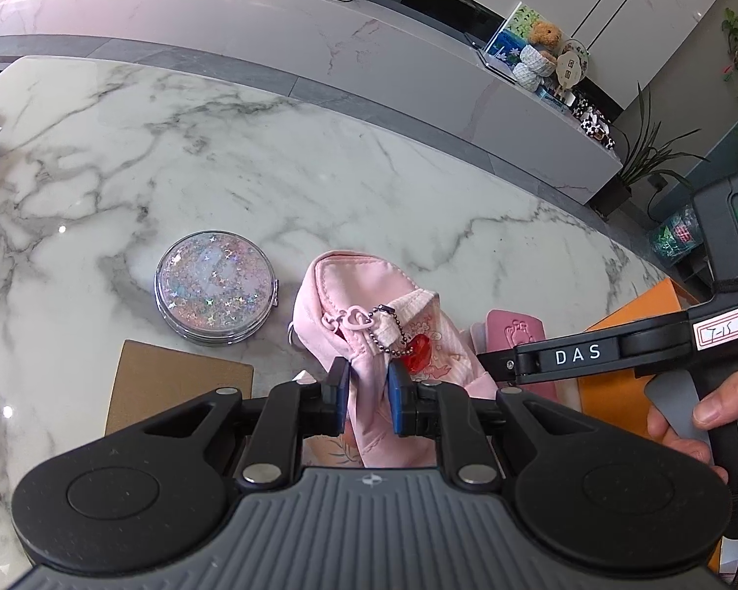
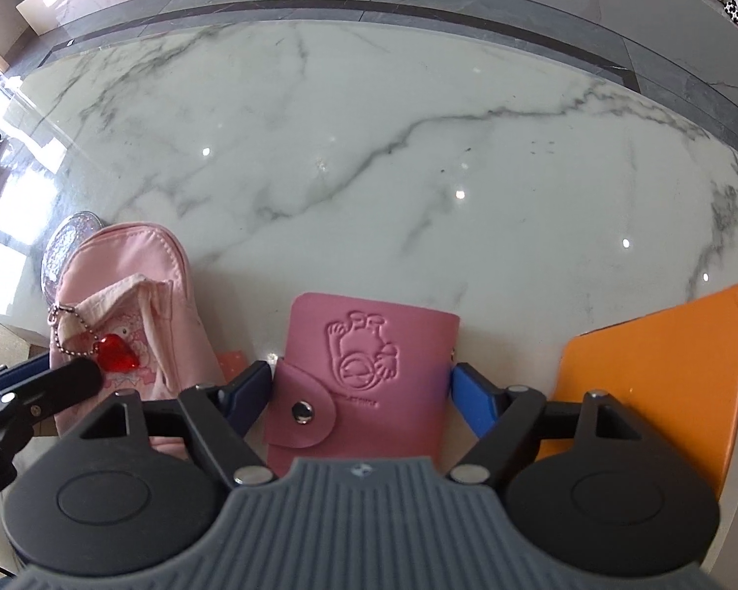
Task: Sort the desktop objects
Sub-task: 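Carry both items over the orange box and open the right tool to drop the card holder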
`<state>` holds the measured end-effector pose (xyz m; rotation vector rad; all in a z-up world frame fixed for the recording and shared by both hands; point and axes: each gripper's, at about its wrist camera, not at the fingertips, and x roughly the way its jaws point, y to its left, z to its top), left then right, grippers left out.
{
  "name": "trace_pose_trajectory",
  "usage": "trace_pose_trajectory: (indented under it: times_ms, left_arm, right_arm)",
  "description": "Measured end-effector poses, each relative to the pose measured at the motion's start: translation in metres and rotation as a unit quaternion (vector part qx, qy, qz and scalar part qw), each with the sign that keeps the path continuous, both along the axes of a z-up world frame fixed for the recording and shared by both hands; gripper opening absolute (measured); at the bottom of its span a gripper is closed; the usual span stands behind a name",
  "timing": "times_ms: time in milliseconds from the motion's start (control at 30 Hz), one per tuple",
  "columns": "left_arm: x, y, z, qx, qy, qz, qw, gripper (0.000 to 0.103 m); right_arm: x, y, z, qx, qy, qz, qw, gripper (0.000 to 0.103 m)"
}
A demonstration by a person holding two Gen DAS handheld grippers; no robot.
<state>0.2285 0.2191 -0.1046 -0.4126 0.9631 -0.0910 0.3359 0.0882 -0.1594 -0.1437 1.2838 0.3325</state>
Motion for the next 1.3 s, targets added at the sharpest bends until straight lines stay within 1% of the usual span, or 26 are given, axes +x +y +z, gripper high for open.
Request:
trace_pose_trajectory:
  times_ms: [100,200,300,433,600,767,900,1000,1167,1233,1300]
  left_arm:
    - [-0.010,0.003,0.005,-0.001,-0.004,0.010,0.9999,0.019]
    - [-0.022,0.004,0.014,0.004,-0.016,0.016,0.9997,0.019]
    - [-0.031,0.001,0.024,0.012,-0.024,0.014,0.9995,0.019]
    - [-0.040,-0.010,0.040,0.030,-0.036,0.004,0.9989,0.019]
    - [-0.052,-0.026,0.069,0.051,-0.058,-0.007,0.9970,0.019]
    - [-0.063,-0.048,0.109,0.057,-0.094,-0.029,0.9935,0.019]
    - [-0.064,-0.080,0.136,0.059,-0.122,-0.063,0.9887,0.019]
    - [-0.057,-0.112,0.146,0.058,-0.132,-0.092,0.9853,0.019]
    - [-0.040,-0.175,0.147,0.063,-0.137,-0.153,0.9766,0.019]
    - [-0.032,-0.200,0.142,0.068,-0.133,-0.178,0.9725,0.019]
    - [-0.025,-0.221,0.133,0.076,-0.121,-0.200,0.9694,0.018]
  right_arm:
    - [-0.011,-0.004,0.013,0.017,-0.016,0.006,1.000,0.080]
    - [-0.025,-0.008,0.030,0.043,-0.039,0.015,0.998,0.079]
    - [-0.039,-0.015,0.044,0.072,-0.050,0.020,0.996,0.079]
    - [-0.056,-0.025,0.058,0.096,-0.062,0.024,0.993,0.078]
    - [-0.074,-0.042,0.087,0.123,-0.086,0.023,0.988,0.078]
    - [-0.099,-0.076,0.132,0.153,-0.126,0.020,0.980,0.077]
    - [-0.116,-0.116,0.163,0.169,-0.157,0.007,0.973,0.077]
    - [-0.127,-0.150,0.177,0.168,-0.176,-0.011,0.970,0.077]
    - [-0.138,-0.204,0.186,0.150,-0.199,-0.051,0.967,0.077]
    - [-0.140,-0.223,0.184,0.139,-0.203,-0.067,0.967,0.077]
    - [-0.139,-0.239,0.176,0.129,-0.202,-0.083,0.967,0.077]
